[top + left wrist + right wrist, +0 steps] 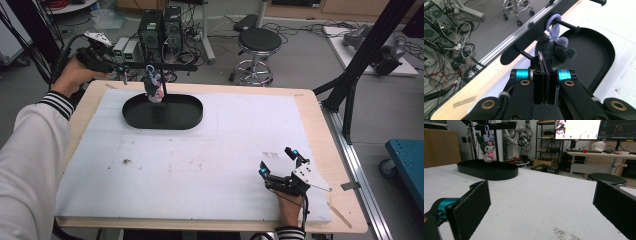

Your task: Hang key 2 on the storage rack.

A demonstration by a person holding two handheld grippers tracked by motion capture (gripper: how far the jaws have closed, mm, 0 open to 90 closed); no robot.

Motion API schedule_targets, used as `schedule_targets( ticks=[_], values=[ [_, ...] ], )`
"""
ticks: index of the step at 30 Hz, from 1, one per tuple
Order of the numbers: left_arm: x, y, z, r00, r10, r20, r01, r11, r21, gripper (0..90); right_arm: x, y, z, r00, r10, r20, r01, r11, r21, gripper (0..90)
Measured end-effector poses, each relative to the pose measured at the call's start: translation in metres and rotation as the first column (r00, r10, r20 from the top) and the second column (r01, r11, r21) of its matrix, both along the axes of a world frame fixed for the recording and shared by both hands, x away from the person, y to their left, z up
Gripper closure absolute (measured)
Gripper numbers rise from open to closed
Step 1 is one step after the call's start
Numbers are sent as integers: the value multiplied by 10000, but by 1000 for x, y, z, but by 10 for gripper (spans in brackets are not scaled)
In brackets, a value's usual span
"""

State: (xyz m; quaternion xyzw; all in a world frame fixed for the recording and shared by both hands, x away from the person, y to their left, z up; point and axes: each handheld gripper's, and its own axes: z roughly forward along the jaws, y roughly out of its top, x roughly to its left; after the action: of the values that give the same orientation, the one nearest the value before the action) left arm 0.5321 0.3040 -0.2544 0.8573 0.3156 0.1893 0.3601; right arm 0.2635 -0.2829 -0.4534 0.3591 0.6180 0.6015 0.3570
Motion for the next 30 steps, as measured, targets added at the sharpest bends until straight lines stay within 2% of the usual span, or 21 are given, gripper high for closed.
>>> schedule_targets(
  ticks=[16,22,23,24,25,26,28,29,30],
  values=[
    [7,-2,-4,9993,339,183,-339,9994,-2,880,0,0,0,10000,9,5,-9,10000,-3,6],
    [8,-4,-7,9970,626,464,-627,9980,6,875,0,0,0,10000,15,41,-15,10000,-32,6],
    [8,-4,-7,9950,812,575,-809,9967,-77,862,0,0,0,10000,23,45,-23,10000,-44,6],
    [9,-3,-7,9910,1204,578,-1182,9922,-395,803,0,0,0,10000,18,47,-18,10000,-46,6],
    [10,-3,-8,9881,1425,574,-1400,9891,-462,710,0,0,0,10000,10,55,-9,10000,-55,6],
    [10,-2,-8,9851,1615,591,-1596,9865,-358,666,0,0,0,10000,11,64,-10,10000,-62,6],
    [8,1,-9,9843,1641,650,-1616,9859,-429,644,0,0,0,10000,14,60,-14,10000,-56,6],
    [8,2,-9,9830,1686,732,-1652,9850,-506,585,0,0,0,10000,11,67,-11,10000,-67,6],
    [6,3,-9,9787,1843,901,-1780,9813,-738,533,0,0,0,10000,20,16,-20,10000,-44,6]
  ],
)
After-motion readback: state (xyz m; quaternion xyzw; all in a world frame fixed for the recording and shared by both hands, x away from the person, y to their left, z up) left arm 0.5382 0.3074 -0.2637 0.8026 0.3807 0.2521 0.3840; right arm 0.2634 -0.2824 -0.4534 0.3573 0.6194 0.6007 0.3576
